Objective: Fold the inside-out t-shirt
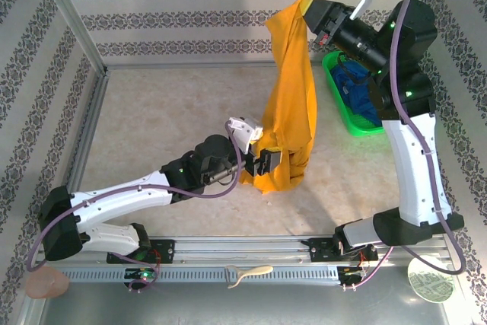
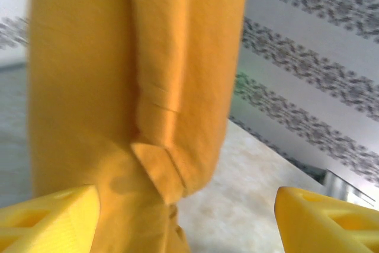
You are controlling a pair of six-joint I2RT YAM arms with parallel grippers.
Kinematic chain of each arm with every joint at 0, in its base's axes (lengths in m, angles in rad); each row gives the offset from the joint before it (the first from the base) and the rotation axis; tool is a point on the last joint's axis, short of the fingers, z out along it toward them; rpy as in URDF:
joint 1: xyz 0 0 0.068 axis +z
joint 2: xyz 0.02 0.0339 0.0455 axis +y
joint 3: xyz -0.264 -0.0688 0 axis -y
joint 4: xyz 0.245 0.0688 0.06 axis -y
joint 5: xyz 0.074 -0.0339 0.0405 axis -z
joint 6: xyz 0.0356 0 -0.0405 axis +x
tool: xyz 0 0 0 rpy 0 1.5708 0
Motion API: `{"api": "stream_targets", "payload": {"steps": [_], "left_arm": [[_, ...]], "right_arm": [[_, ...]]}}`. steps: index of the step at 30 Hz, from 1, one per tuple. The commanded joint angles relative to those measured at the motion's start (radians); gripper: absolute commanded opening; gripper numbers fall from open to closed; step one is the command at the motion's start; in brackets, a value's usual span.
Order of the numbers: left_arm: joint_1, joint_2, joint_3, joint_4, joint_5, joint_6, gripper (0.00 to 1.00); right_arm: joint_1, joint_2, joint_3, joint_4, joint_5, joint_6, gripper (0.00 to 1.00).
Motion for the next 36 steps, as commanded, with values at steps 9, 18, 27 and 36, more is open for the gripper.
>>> {"api": "stream_targets", "payload": {"steps": [9, 18, 27, 36], "left_arm": [[-0.109, 0.174, -0.069, 0.101, -0.205, 0.123, 0.79], [-0.120, 0.423, 0.104, 0.048, -0.445, 0.095, 0.67], [0.237, 0.108, -0.049, -0.065, 0.109, -0.042, 0.00], [0.631, -0.218, -0.031, -0.336, 0.890, -0.106, 0.00]], "right_arm": [[0.029, -0.038, 0.014, 0.032, 0.031, -0.004, 0.00], [0.040, -0.067, -0.020, 0.008, 0.058, -0.024, 0.00], [-0.014, -0.203, -0.346, 0.017, 0.141, -0.033, 0.00], [-0.027, -0.263, -0.804, 0.052, 0.430, -0.066, 0.00]]}}
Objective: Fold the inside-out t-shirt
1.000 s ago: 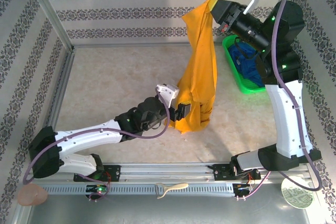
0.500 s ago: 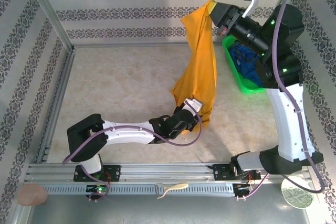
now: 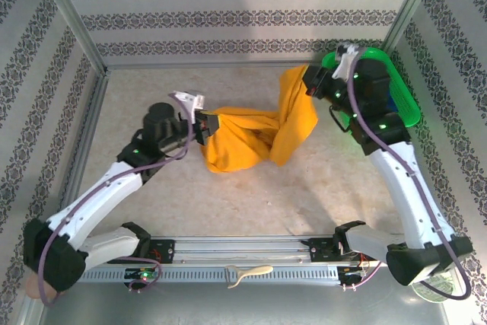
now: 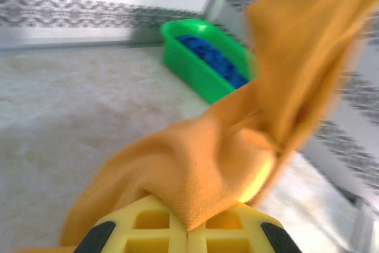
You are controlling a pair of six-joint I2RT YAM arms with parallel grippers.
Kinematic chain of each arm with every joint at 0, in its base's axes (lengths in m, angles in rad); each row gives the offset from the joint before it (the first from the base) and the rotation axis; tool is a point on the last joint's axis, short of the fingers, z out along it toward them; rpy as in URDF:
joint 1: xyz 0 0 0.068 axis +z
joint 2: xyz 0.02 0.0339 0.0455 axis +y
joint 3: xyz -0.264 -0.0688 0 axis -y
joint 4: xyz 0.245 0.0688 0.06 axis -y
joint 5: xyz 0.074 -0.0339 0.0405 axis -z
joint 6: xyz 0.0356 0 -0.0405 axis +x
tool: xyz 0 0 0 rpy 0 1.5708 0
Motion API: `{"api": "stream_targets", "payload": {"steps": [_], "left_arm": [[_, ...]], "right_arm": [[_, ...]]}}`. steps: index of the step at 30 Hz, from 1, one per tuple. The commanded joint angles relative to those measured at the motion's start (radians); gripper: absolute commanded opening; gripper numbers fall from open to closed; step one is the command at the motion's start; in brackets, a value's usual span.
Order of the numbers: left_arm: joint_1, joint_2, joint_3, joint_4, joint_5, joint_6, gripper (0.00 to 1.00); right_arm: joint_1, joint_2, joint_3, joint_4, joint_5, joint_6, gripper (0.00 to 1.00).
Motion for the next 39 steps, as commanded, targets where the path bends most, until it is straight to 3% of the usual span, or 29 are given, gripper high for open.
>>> {"api": "stream_targets", "payload": {"steps": [1, 3, 5, 6, 8, 11, 15, 20, 21, 24, 25, 27, 29, 33, 35, 39], "left_arm": [[0.076, -0.027, 0.027, -0.131, 0.350, -0.042, 0.00], [0.123, -0.015, 0.028, -0.145, 0.361, -0.045, 0.00], [0.178, 0.033, 0.025, -0.143, 0.355, -0.078, 0.00], [0.205, 0.067, 0.023, -0.129, 0.353, -0.097, 0.00], [0.248, 0.130, 0.017, -0.116, 0.287, -0.131, 0.00], [0.311, 0.232, 0.028, -0.071, 0.202, -0.175, 0.00], [0.381, 0.389, 0.098, -0.010, 0.159, -0.234, 0.00], [0.446, 0.548, 0.214, 0.008, 0.145, -0.294, 0.00], [0.457, 0.571, 0.238, 0.014, 0.149, -0.301, 0.04], [0.476, 0.619, 0.326, -0.031, 0.164, -0.294, 0.45], [0.476, 0.626, 0.358, -0.069, 0.169, -0.276, 0.53], [0.476, 0.618, 0.386, -0.120, 0.178, -0.247, 0.65], [0.473, 0.582, 0.377, -0.149, 0.188, -0.231, 0.69], [0.403, 0.471, 0.347, -0.340, 0.153, -0.104, 0.73], [0.332, 0.417, 0.300, -0.429, 0.066, -0.055, 0.73], [0.175, 0.312, 0.107, -0.429, -0.137, -0.095, 0.74]], "right_arm": [[-0.013, 0.019, -0.080, 0.048, 0.190, -0.025, 0.00], [-0.019, 0.079, -0.074, 0.052, 0.241, -0.034, 0.00], [-0.023, 0.167, -0.008, -0.001, 0.267, -0.074, 0.43], [-0.020, 0.207, 0.033, -0.048, 0.282, -0.098, 0.56], [0.001, 0.231, 0.060, -0.093, 0.309, -0.123, 0.65], [0.066, 0.186, 0.007, -0.101, 0.326, -0.127, 0.67], [0.230, 0.097, -0.175, -0.056, 0.296, -0.094, 0.67], [0.432, 0.176, -0.307, 0.044, 0.284, -0.094, 0.68], [0.457, 0.211, -0.297, 0.054, 0.288, -0.109, 0.68], [0.506, 0.348, -0.204, 0.010, 0.358, -0.190, 0.70], [0.510, 0.399, -0.162, -0.012, 0.381, -0.215, 0.70], [0.513, 0.486, -0.100, -0.041, 0.423, -0.250, 0.71], [0.509, 0.559, -0.048, -0.050, 0.460, -0.277, 0.73], [0.497, 0.680, 0.019, -0.064, 0.489, -0.300, 0.76], [0.485, 0.719, 0.031, -0.059, 0.490, -0.294, 0.77], [0.451, 0.770, 0.024, -0.028, 0.453, -0.259, 0.77]]}}
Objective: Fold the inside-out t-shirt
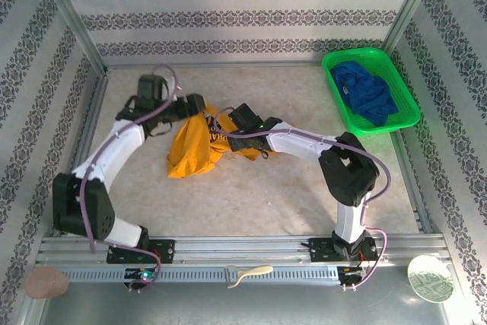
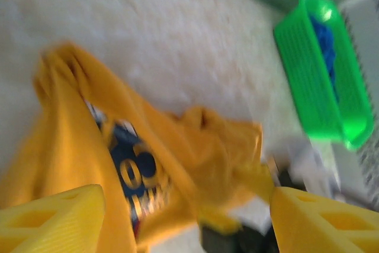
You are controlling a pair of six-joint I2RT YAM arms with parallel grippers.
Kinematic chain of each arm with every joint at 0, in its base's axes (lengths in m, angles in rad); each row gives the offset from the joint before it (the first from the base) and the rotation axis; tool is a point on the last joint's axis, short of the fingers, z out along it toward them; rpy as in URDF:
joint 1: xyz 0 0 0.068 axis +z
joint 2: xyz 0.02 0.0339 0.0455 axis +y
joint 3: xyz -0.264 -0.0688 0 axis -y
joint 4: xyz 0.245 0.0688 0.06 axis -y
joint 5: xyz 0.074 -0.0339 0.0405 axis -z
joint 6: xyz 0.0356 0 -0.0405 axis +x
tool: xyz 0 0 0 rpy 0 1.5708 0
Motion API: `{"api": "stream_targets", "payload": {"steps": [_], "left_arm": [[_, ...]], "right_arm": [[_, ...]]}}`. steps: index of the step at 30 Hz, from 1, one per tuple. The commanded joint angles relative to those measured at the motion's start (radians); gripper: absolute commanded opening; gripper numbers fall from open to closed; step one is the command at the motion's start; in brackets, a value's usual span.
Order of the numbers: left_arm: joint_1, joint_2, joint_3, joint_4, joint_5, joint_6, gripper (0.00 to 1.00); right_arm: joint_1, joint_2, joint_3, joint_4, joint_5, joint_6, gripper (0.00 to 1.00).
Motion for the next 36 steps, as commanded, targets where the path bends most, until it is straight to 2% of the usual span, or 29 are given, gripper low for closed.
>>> {"api": "stream_targets", "payload": {"steps": [1, 3, 5, 6, 7, 8, 9, 10, 11, 12, 13, 20, 25, 28, 33, 34, 35, 36], "left_arm": [[-0.110, -0.049, -0.137, -0.101, -0.204, 0.009, 0.74], [-0.159, -0.037, -0.186, -0.050, -0.233, -0.034, 0.75], [-0.187, 0.014, -0.192, -0.024, -0.264, -0.045, 0.75], [-0.197, 0.052, -0.183, -0.027, -0.297, -0.035, 0.76], [-0.199, 0.094, -0.174, -0.032, -0.318, -0.027, 0.76], [-0.199, 0.126, -0.168, -0.036, -0.339, -0.022, 0.76], [-0.199, 0.155, -0.163, -0.039, -0.374, -0.016, 0.73], [-0.197, 0.176, -0.164, -0.035, -0.400, -0.008, 0.64], [-0.196, 0.185, -0.165, -0.031, -0.414, 0.002, 0.47], [-0.196, 0.188, -0.165, -0.031, -0.426, 0.008, 0.17], [-0.196, 0.181, -0.165, -0.035, -0.425, 0.008, 0.00], [-0.197, -0.033, -0.193, -0.075, -0.243, -0.038, 0.00], [-0.197, -0.226, -0.216, -0.113, -0.121, -0.123, 0.00], [-0.197, -0.276, -0.220, -0.115, -0.108, -0.158, 0.00], [-0.198, -0.215, -0.263, -0.058, -0.154, -0.159, 0.00], [-0.197, -0.186, -0.278, -0.036, -0.168, -0.161, 0.00], [-0.197, -0.157, -0.291, -0.014, -0.180, -0.158, 0.00], [-0.197, -0.129, -0.299, 0.002, -0.188, -0.151, 0.04]], "right_arm": [[-0.032, 0.038, 0.009, 0.009, -0.003, 0.017, 0.77], [-0.044, 0.060, 0.009, 0.024, -0.026, 0.026, 0.74], [-0.060, 0.073, 0.010, 0.032, -0.061, 0.026, 0.64], [-0.068, 0.074, 0.007, 0.034, -0.075, 0.024, 0.48], [-0.076, 0.066, -0.001, 0.033, -0.087, 0.023, 0.26], [-0.082, 0.050, -0.013, 0.033, -0.094, 0.019, 0.09], [-0.092, 0.023, -0.036, 0.035, -0.104, 0.013, 0.00], [-0.100, -0.014, -0.060, 0.035, -0.113, 0.004, 0.00], [-0.108, -0.055, -0.090, 0.035, -0.112, -0.001, 0.00], [-0.118, -0.111, -0.126, 0.039, -0.112, -0.006, 0.00], [-0.130, -0.171, -0.159, 0.036, -0.119, -0.008, 0.00], [-0.204, -0.620, -0.333, -0.072, -0.163, -0.024, 0.00], [-0.287, -0.823, -0.333, -0.166, -0.173, -0.028, 0.00], [-0.380, -0.789, -0.301, -0.151, -0.214, -0.041, 0.00], [-0.475, -0.533, -0.208, -0.047, -0.254, -0.033, 0.00], [-0.482, -0.462, -0.164, -0.053, -0.257, -0.039, 0.09], [-0.482, -0.401, -0.112, -0.082, -0.253, -0.058, 0.38], [-0.476, -0.366, -0.079, -0.104, -0.236, -0.063, 0.51]]}}
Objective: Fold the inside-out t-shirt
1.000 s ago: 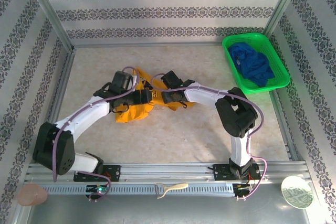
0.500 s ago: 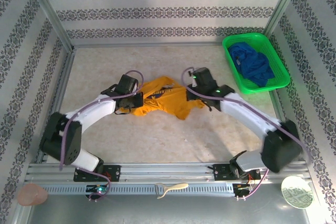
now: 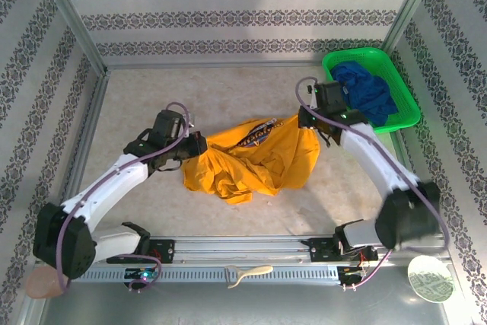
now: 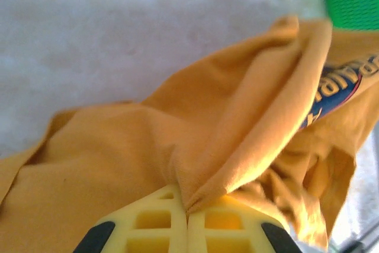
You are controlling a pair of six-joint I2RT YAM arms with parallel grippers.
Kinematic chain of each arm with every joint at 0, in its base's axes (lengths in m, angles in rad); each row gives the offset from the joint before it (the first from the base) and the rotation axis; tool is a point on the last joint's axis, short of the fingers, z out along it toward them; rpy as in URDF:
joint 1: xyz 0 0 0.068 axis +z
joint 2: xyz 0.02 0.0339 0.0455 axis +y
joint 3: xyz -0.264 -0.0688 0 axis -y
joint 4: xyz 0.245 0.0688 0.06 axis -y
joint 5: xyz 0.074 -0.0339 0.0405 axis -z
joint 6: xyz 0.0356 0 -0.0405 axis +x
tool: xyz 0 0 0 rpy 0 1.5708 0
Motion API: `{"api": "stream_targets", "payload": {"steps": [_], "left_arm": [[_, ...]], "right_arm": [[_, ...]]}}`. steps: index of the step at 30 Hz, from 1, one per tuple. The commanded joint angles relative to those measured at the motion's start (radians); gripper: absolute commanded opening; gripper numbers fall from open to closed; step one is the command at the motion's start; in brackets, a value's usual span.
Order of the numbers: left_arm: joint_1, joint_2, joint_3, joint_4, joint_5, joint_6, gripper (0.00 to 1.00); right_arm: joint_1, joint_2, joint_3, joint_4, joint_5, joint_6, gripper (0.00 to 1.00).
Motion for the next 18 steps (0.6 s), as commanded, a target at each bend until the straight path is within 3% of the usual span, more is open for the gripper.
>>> {"api": "stream_targets", "payload": {"steps": [1, 3, 5, 11, 18], "left_arm": [[-0.005, 0.092, -0.041, 0.047, -0.052, -0.005, 0.17], [-0.003, 0.129, -0.041, 0.039, -0.068, 0.009, 0.44], [-0.003, 0.119, -0.046, 0.035, -0.070, 0.010, 0.60], [-0.020, 0.018, 0.025, -0.007, -0.067, 0.014, 0.71], [-0.057, 0.133, 0.109, 0.059, -0.061, -0.001, 0.72]], "right_arm": [[0.011, 0.091, 0.102, -0.023, 0.007, -0.038, 0.58], [0.047, 0.055, 0.079, -0.023, 0.001, -0.032, 0.62], [0.104, -0.026, 0.023, -0.028, -0.012, -0.003, 0.62], [0.276, -0.132, -0.165, 0.058, -0.042, 0.131, 0.64], [0.398, 0.100, -0.137, 0.114, 0.003, 0.188, 0.70]]}}
